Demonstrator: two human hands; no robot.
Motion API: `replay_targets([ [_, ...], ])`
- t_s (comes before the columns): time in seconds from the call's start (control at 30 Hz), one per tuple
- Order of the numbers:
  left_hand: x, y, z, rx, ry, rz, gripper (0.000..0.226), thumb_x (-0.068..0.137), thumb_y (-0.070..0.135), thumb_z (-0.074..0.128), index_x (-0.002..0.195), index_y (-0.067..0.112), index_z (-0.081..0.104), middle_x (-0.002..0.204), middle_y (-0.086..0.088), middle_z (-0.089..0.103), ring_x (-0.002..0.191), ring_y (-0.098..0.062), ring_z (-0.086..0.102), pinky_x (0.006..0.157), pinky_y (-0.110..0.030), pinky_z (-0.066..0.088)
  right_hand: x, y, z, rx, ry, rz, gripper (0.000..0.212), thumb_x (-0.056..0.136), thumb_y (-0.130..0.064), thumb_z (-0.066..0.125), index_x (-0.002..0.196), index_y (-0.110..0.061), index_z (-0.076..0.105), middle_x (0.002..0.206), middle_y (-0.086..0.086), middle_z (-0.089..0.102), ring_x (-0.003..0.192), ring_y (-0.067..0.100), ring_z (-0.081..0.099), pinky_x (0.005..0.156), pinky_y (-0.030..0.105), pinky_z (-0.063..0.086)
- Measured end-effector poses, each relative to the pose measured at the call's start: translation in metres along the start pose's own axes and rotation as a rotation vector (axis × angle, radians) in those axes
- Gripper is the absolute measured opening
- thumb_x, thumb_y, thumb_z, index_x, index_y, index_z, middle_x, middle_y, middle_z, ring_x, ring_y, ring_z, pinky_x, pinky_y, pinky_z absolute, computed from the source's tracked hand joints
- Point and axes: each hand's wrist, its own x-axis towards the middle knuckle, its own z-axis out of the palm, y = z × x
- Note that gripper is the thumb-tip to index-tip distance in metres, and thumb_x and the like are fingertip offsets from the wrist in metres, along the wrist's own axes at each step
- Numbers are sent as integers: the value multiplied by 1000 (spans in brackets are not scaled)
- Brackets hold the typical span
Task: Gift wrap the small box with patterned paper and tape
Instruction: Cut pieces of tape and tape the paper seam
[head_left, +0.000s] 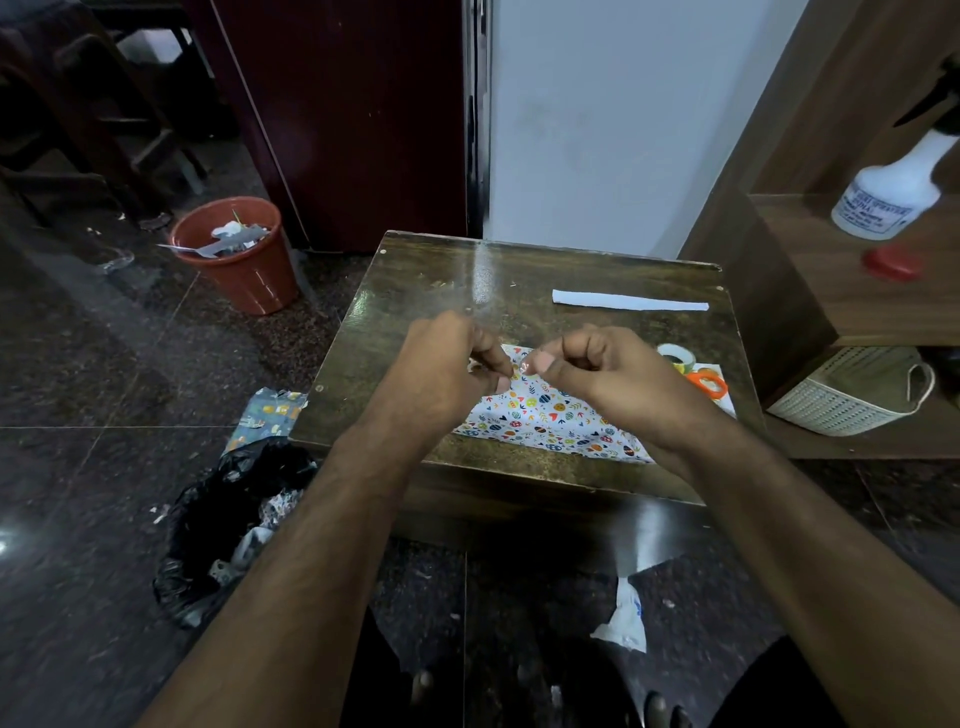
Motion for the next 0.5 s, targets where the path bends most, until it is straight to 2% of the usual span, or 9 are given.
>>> replay_targets([
  [0.17, 1, 1, 0, 27, -2, -18, 9, 85, 13, 83, 91, 20, 82, 92, 7, 75, 82, 6, 57, 62, 9, 30, 1, -2, 8, -107, 38, -70, 15, 97, -24, 72, 84, -30, 77, 64, -18, 66, 64, -5, 59, 61, 12, 46],
  [0.3, 0, 2, 1, 39, -7, -24, 9, 87, 15, 82, 93, 22, 81, 96, 7, 76, 94, -1, 61, 65, 3, 30, 2, -3, 9, -147, 77, -54, 7, 96, -24, 72, 94, -23, 79, 74, -16, 67, 68, -8, 62, 61, 7, 45],
  [0.33, 0, 2, 0, 39, -9, -18, 9, 87, 15, 82, 93, 21, 81, 95, 7, 76, 94, -2, 63, 66, 2, 30, 2, -3, 9, -159, 88, -55, 7, 96, -25, 73, 96, -22, 80, 77, -16, 68, 70, -8, 63, 61, 7, 46],
  [0.43, -1, 1, -1, 49, -6, 6, 9, 87, 13, 81, 93, 20, 81, 92, 7, 76, 88, 0, 63, 65, 4, 34, 2, -2, 10, -231, 100, -58, 9, 96, -27, 73, 97, -21, 80, 86, -8, 68, 77, 3, 66, 68, 19, 50],
  [0.5, -1, 0, -1, 54, -1, 12, 9, 88, 12, 79, 93, 20, 81, 90, 7, 76, 86, 0, 62, 65, 5, 34, 2, -1, 11, -272, 117, -68, 9, 95, -27, 74, 96, -21, 80, 88, -8, 62, 76, 2, 63, 67, 18, 46],
])
